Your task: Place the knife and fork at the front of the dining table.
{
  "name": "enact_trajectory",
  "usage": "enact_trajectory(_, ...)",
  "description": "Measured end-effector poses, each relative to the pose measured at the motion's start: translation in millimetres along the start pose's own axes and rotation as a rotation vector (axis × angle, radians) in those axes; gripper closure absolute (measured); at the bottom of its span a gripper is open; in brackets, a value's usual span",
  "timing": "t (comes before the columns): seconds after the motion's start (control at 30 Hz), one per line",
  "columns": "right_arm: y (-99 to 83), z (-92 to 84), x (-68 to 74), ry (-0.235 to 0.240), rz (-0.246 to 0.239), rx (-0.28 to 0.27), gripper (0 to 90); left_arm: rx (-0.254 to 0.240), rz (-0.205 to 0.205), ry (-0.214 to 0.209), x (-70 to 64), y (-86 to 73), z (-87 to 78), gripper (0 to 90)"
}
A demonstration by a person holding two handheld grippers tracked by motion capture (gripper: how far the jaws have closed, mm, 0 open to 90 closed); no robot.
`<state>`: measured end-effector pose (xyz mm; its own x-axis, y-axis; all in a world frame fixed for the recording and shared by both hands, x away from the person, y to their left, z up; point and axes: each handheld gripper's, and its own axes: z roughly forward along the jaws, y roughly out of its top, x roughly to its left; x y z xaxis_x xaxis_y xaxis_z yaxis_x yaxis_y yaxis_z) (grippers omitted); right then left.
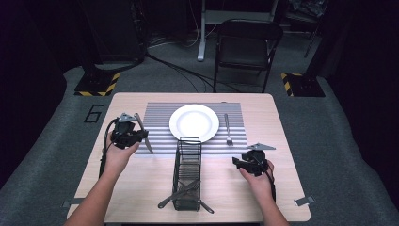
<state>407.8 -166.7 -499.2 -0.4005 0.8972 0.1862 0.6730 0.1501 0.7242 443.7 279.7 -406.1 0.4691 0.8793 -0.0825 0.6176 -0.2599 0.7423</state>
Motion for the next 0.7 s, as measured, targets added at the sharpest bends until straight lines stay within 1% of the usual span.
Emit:
enact_trajectory(0.03, 0.0, -0.1, 0.1, -0.001, -0.002, -0.001, 50.5, 0.004, -0.003, 0.000, 0.6, -0.6, 1.2, 82.2)
enact_trajectory(0.13, 0.1, -0.5, 0.0, 0.000, -0.001, -0.002, 50.4, -0.020, -0.022, 0.002, 2.5, -1.2, 4.1, 82.2)
enact_trajectory(0.23, 0.1, -0.3, 0.1, 0.000, 0.001, 0.000, 50.4, -0.015, -0.026, -0.002, 3.7, 0.1, 5.3, 82.2)
enact_trajectory(0.27, 0.1, 0.1, -0.2, 0.000, -0.005, 0.000, 50.4, -0.021, -0.035, 0.000, 3.7, 0.5, 6.7, 82.1)
enact_trajectory(0.3, 0.1, 0.1, -0.2, 0.000, -0.005, 0.000, 50.4, -0.024, -0.035, 0.000, 4.4, 1.1, 8.0, 82.1)
enact_trajectory(0.37, 0.1, 0.2, -0.1, 0.000, -0.004, 0.000, 50.5, -0.032, -0.047, -0.003, 5.6, 2.3, 11.2, 82.1)
enact_trajectory(0.4, 0.1, 0.0, 0.0, 0.001, -0.003, 0.001, 50.4, -0.042, -0.064, -0.002, 6.6, 3.5, 14.7, 82.2)
enact_trajectory(0.5, -0.1, -0.1, -0.1, 0.000, 0.000, 0.000, 50.4, -0.060, -0.085, 0.001, 7.7, 5.1, 20.3, 82.2)
enact_trajectory(0.57, -0.2, 0.1, -0.2, 0.002, 0.003, -0.001, 50.5, -0.064, -0.092, 0.000, 8.4, 5.5, 22.1, 82.3)
enact_trajectory(0.6, -0.4, 0.2, -0.7, 0.001, 0.006, 0.000, 50.5, -0.073, -0.101, 0.007, 8.8, 6.3, 25.8, 82.3)
enact_trajectory(0.7, -0.5, 0.2, -1.0, 0.002, 0.006, 0.001, 50.5, -0.082, -0.112, 0.014, 9.3, 7.2, 29.8, 82.3)
